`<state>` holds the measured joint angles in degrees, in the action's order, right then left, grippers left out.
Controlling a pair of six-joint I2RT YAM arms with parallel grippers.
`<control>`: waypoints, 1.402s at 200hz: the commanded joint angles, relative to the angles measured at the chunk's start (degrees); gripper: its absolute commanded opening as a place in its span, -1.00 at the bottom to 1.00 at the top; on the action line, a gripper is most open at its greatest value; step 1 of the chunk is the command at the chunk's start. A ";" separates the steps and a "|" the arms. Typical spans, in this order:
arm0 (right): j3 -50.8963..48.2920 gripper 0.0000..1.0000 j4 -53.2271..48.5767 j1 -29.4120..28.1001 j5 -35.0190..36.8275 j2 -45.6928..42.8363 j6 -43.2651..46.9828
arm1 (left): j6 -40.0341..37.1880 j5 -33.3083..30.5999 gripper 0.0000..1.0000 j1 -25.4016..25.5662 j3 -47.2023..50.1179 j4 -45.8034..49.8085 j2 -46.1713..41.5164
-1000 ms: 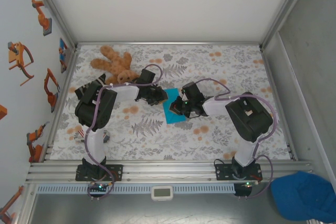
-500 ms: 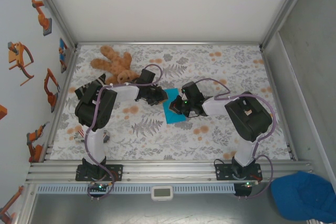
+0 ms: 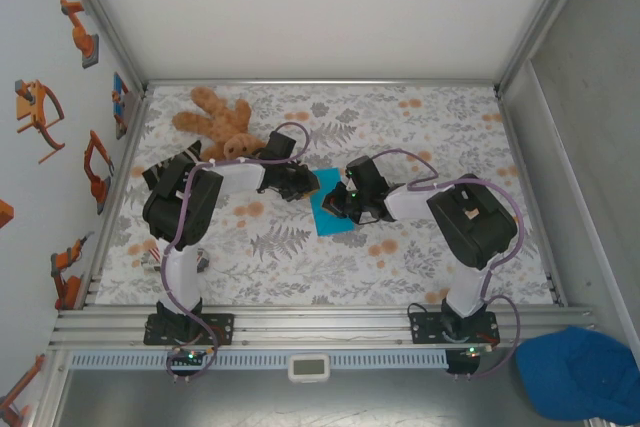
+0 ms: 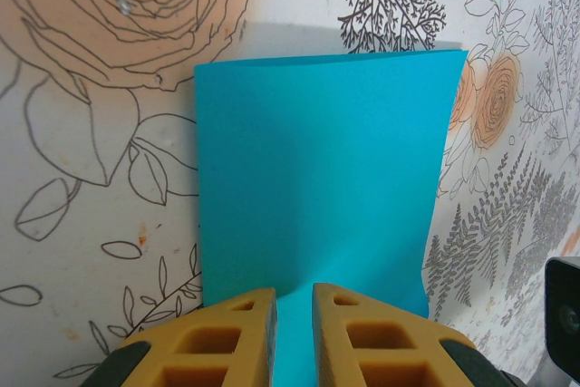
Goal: Fold a paper plane with a square sheet of paper (pick it up from the middle)
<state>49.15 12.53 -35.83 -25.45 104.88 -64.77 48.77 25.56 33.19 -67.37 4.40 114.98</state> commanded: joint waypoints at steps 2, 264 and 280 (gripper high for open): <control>1.10 -1.00 0.73 -0.50 1.92 1.22 -0.88 | -1.40 -0.64 -0.64 0.21 0.75 3.83 1.90; 2.07 -1.00 0.04 -0.55 0.67 3.38 -0.53 | -1.40 -0.51 -0.64 0.30 0.92 3.77 1.83; 2.05 -1.00 -0.14 -0.55 0.83 3.49 -0.51 | -1.40 -0.51 -0.64 0.30 0.93 3.77 1.83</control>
<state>49.69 13.17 -35.88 -25.04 107.00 -65.17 48.77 25.56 33.19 -67.37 4.40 114.98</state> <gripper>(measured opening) 0.049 0.179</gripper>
